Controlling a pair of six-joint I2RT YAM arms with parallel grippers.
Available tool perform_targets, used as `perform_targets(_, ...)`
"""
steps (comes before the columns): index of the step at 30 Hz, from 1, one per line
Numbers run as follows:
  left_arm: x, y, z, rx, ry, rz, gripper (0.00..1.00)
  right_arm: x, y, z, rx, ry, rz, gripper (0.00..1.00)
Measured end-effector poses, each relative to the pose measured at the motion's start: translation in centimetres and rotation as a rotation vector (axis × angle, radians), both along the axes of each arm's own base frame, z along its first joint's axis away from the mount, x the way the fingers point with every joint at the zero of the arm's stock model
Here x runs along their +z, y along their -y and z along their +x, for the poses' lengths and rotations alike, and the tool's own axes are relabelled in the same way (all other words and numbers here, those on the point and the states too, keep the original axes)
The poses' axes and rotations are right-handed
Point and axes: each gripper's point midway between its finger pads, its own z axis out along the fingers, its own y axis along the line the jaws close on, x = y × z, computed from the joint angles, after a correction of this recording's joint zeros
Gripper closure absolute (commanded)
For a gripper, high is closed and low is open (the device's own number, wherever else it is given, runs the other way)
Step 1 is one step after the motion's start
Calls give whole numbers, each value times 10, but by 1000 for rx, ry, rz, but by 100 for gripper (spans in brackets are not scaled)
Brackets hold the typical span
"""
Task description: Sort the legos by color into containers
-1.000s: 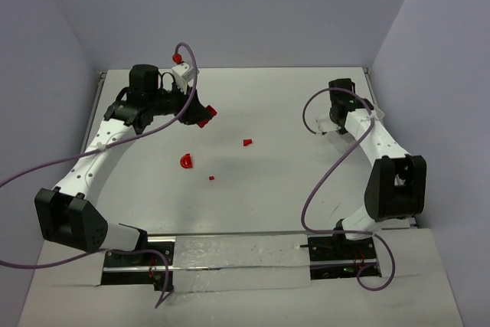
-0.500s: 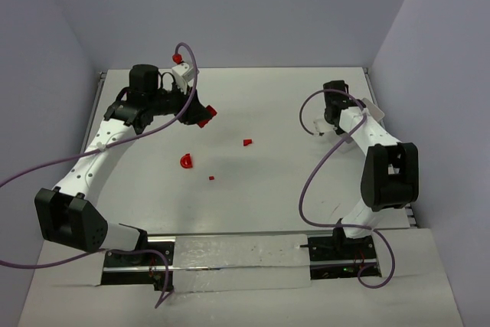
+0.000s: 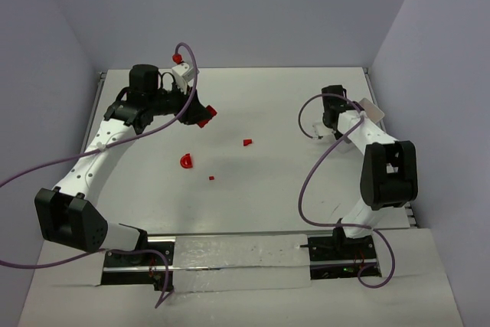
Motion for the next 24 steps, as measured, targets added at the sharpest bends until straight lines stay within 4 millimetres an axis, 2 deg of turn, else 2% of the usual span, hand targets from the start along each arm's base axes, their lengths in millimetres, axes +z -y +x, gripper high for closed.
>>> perform_targets(3, 0, 0, 0, 0, 0, 0, 100, -2, 0, -1, 3, -3, -6, 4)
perform_targets(8, 0, 0, 0, 1, 0, -1, 100, 1, -1, 2, 0, 11, 2, 6)
perform_targets(11, 2, 0, 1, 0, 8, -4, 100, 17, -9, 10, -6, 53, 46, 8)
perform_targets(14, 3, 0, 0, -8, 24, -24, 100, 64, -38, 35, -26, 171, 204, 10)
perform_targets(17, 2, -5, -3, -8, 2, -66, 100, 137, -83, 66, -35, 373, 457, 11)
perform_targets(19, 1, -9, -3, 1, -27, -106, 100, 187, -112, 76, -27, 506, 645, 11)
perform_targets(20, 1, -11, -3, 11, -47, -139, 100, 205, -124, 73, -36, 547, 745, 11)
perform_targets(22, 0, -11, -7, 10, -96, -203, 100, 230, -147, 61, -45, 580, 942, 11)
perform_targets(24, 2, -7, -16, -25, -143, -273, 100, 235, -170, 44, -69, 553, 1115, 12)
